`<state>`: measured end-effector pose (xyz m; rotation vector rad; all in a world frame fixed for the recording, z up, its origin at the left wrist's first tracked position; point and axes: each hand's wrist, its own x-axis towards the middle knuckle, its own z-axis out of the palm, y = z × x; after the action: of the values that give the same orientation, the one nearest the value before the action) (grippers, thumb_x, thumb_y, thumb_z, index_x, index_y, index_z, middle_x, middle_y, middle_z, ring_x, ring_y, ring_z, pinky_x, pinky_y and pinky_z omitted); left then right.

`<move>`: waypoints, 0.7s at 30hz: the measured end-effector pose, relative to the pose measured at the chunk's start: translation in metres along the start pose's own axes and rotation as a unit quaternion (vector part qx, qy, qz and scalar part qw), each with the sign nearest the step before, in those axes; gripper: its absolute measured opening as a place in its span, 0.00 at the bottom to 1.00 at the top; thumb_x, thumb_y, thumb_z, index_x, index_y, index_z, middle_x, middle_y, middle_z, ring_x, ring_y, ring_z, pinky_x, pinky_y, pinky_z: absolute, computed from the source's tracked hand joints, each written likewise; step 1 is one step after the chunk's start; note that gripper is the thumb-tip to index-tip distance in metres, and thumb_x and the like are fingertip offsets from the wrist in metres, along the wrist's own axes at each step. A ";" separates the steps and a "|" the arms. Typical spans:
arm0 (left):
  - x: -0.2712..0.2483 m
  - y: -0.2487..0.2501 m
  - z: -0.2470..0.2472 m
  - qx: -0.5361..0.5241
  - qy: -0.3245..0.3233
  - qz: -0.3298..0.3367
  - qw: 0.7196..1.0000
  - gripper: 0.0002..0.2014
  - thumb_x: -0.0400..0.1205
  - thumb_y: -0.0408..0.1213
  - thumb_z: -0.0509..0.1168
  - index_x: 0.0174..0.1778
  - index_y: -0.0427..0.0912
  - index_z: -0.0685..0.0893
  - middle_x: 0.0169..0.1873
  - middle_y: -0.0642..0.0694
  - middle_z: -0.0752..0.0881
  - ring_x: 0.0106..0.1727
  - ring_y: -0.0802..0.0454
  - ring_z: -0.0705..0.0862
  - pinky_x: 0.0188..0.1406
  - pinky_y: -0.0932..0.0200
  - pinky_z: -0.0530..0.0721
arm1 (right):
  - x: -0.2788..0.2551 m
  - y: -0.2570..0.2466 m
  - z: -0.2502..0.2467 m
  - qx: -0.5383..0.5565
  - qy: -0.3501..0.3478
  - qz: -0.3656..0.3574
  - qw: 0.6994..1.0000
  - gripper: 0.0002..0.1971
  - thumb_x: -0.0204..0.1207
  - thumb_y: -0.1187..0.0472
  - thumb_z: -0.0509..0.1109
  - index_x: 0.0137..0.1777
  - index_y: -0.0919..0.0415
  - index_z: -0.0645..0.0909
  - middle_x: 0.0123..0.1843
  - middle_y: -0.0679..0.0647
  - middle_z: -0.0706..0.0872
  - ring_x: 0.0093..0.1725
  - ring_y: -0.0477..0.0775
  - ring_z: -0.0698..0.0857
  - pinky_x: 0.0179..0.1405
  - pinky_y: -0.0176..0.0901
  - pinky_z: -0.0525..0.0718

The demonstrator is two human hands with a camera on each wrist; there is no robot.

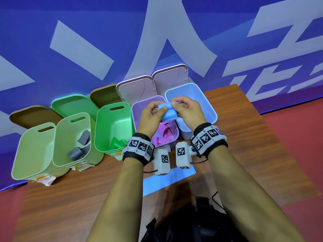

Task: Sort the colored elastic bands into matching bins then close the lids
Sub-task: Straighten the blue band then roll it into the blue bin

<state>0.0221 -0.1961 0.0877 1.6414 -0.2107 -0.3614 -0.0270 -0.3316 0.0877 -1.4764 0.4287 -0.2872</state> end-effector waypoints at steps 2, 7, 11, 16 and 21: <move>0.001 -0.001 0.001 0.004 0.006 -0.010 1.000 0.08 0.84 0.39 0.68 0.55 0.41 0.85 0.44 0.44 0.87 0.44 0.49 0.85 0.43 0.56 0.84 | 0.000 -0.001 -0.001 -0.005 -0.005 -0.007 1.000 0.06 0.79 0.67 0.72 0.51 0.57 0.87 0.44 0.56 0.88 0.46 0.54 0.87 0.59 0.56 0.87; 0.000 -0.004 0.006 0.019 0.001 -0.014 1.000 0.06 0.86 0.37 0.66 0.56 0.39 0.83 0.38 0.47 0.87 0.37 0.56 0.86 0.38 0.63 0.84 | 0.001 -0.001 -0.005 -0.016 -0.011 -0.010 1.000 0.10 0.77 0.72 0.70 0.54 0.62 0.87 0.47 0.58 0.88 0.49 0.53 0.88 0.56 0.46 0.88; 0.000 -0.006 0.009 0.009 -0.012 0.001 1.000 0.07 0.84 0.32 0.68 0.57 0.41 0.81 0.46 0.39 0.90 0.43 0.50 0.86 0.44 0.61 0.84 | 0.002 0.004 -0.006 -0.007 0.002 0.009 1.000 0.05 0.81 0.65 0.71 0.52 0.58 0.87 0.46 0.55 0.88 0.50 0.56 0.88 0.54 0.47 0.89; 0.001 -0.008 0.014 -0.015 -0.009 -0.017 1.000 0.04 0.86 0.33 0.65 0.55 0.40 0.81 0.41 0.44 0.88 0.37 0.54 0.87 0.40 0.65 0.84 | 0.004 0.009 -0.012 -0.030 -0.002 0.000 1.000 0.07 0.79 0.69 0.72 0.54 0.63 0.86 0.45 0.56 0.87 0.46 0.51 0.87 0.50 0.42 0.87; 0.006 -0.021 0.020 -0.013 -0.012 -0.025 1.000 0.06 0.86 0.31 0.64 0.57 0.35 0.82 0.41 0.44 0.89 0.37 0.57 0.88 0.41 0.67 0.85 | 0.009 0.017 -0.019 -0.042 0.007 0.001 0.999 0.10 0.76 0.72 0.72 0.55 0.64 0.87 0.52 0.58 0.89 0.51 0.49 0.87 0.57 0.44 0.87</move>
<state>0.0191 -0.2145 0.0652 1.6189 -0.1821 -0.4208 -0.0288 -0.3507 0.0691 -1.5562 0.4588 -0.2812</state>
